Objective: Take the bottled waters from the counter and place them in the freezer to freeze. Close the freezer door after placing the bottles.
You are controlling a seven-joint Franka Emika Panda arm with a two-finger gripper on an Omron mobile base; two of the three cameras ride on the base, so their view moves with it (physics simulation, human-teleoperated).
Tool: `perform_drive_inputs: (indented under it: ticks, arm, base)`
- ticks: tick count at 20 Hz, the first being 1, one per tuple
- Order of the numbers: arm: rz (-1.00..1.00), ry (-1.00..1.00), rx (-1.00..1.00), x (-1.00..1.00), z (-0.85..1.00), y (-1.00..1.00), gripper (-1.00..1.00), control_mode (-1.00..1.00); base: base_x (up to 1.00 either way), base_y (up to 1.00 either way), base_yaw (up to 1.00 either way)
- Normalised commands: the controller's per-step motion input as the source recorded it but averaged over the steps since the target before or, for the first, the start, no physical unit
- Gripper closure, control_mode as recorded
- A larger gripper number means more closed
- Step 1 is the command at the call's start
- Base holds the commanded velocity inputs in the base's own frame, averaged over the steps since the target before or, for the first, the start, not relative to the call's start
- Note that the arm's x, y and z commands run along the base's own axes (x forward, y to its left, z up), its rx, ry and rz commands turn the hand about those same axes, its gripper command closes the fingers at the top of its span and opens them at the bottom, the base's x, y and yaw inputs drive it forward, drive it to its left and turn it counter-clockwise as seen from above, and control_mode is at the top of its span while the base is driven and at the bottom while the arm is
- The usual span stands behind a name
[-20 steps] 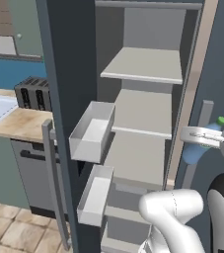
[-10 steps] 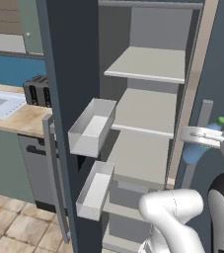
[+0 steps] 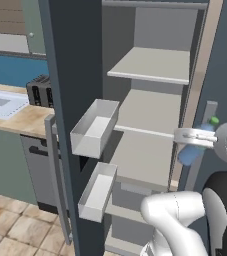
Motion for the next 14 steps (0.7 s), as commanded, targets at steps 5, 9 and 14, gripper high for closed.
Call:
perform_drive_inputs:
  ticks: [5, 9, 14]
  arm:
    - [0.04, 0.00, 0.00, 0.32, -0.04, 0.01, 1.00, -1.00]
    - [0.05, 0.00, 0.00, 0.35, -0.04, 0.00, 1.00, -1.00]
    - [0.02, 0.00, -0.04, 0.31, -0.16, 0.11, 1.00, -1.00]
  base:
    - [0.00, 0.00, 0.00]
    - [0.00, 0.00, 0.00]
    - [0.00, 0.00, 0.00]
